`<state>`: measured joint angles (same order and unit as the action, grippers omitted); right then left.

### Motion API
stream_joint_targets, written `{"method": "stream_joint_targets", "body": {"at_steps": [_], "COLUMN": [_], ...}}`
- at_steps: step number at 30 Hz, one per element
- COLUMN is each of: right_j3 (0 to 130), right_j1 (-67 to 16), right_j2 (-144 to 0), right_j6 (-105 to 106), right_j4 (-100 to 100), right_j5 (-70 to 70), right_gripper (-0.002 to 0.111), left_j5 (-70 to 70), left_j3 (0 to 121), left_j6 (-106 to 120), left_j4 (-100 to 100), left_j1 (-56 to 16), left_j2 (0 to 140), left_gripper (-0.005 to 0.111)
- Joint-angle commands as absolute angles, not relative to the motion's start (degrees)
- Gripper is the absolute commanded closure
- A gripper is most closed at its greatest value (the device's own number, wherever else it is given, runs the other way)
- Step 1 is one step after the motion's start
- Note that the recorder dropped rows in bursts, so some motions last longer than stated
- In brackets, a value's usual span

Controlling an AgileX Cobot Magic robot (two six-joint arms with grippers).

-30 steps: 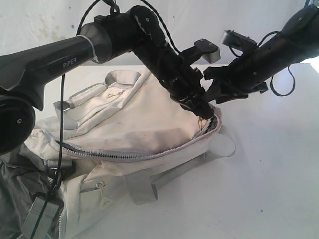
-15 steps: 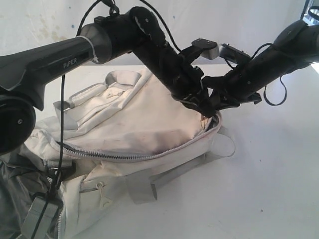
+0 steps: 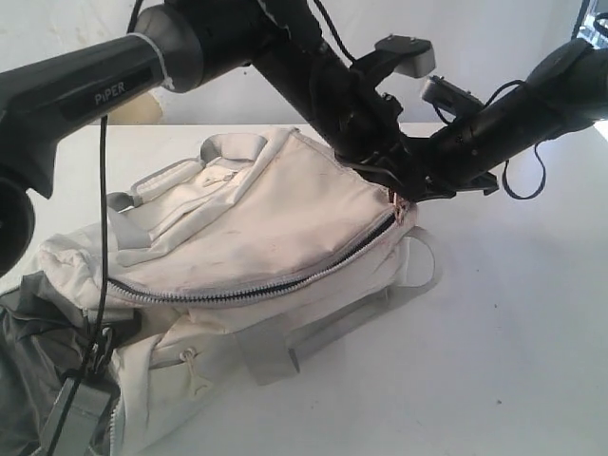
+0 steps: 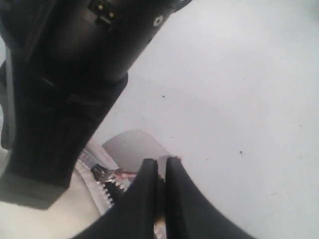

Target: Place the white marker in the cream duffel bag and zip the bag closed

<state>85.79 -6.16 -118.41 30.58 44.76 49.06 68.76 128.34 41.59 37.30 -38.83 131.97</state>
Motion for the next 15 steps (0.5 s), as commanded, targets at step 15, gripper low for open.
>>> {"method": "stream_joint_targets", "body": {"at_steps": [15], "right_j3": [86.18], "right_j1": [-5.17], "right_j2": [-118.49], "right_j6": [30.74], "right_j4": [46.93], "right_j5": [44.66], "right_gripper": [0.108], "left_j5": [69.96], "left_j3": [128.58], "left_j6": [24.38], "left_j4": [35.81], "left_j1": [-39.58], "left_j2": [128.09], "left_gripper": [0.107]}}
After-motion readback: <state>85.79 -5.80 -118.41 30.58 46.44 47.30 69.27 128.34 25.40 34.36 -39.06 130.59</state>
